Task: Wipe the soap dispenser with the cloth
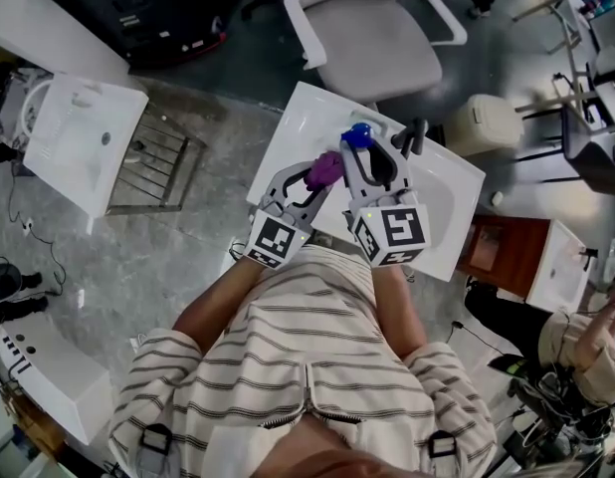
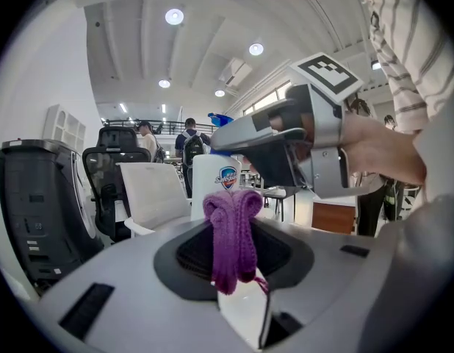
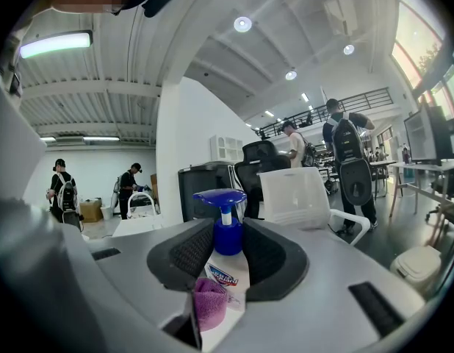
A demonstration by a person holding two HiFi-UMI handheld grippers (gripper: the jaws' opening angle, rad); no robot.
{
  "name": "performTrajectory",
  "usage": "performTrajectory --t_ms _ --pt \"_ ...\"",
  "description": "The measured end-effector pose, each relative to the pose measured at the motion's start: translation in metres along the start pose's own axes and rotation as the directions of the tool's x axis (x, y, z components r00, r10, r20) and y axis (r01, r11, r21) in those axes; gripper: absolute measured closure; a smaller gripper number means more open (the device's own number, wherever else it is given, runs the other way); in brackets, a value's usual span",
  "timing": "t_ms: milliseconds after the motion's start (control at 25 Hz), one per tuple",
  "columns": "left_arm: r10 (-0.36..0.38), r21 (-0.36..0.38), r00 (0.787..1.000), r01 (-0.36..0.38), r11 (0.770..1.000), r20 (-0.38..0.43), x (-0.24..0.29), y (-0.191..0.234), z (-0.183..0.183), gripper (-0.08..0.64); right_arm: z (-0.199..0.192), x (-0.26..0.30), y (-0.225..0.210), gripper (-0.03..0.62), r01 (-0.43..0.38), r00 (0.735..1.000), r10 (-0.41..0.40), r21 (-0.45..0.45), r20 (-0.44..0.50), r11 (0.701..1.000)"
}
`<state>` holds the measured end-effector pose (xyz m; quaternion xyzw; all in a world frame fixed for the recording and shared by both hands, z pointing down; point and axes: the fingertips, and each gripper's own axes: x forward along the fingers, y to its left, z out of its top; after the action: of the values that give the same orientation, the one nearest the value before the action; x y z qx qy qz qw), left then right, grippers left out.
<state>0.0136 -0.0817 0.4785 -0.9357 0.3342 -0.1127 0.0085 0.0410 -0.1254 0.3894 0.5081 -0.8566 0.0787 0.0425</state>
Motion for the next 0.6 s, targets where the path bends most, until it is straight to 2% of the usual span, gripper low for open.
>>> performTrajectory --t_ms 600 --pt "0.052 -0.039 0.997 -0.05 0.998 0.048 -0.011 0.021 0.017 0.442 -0.003 0.0 -0.007 0.462 -0.028 1.0 0.028 0.002 0.003 1.0"
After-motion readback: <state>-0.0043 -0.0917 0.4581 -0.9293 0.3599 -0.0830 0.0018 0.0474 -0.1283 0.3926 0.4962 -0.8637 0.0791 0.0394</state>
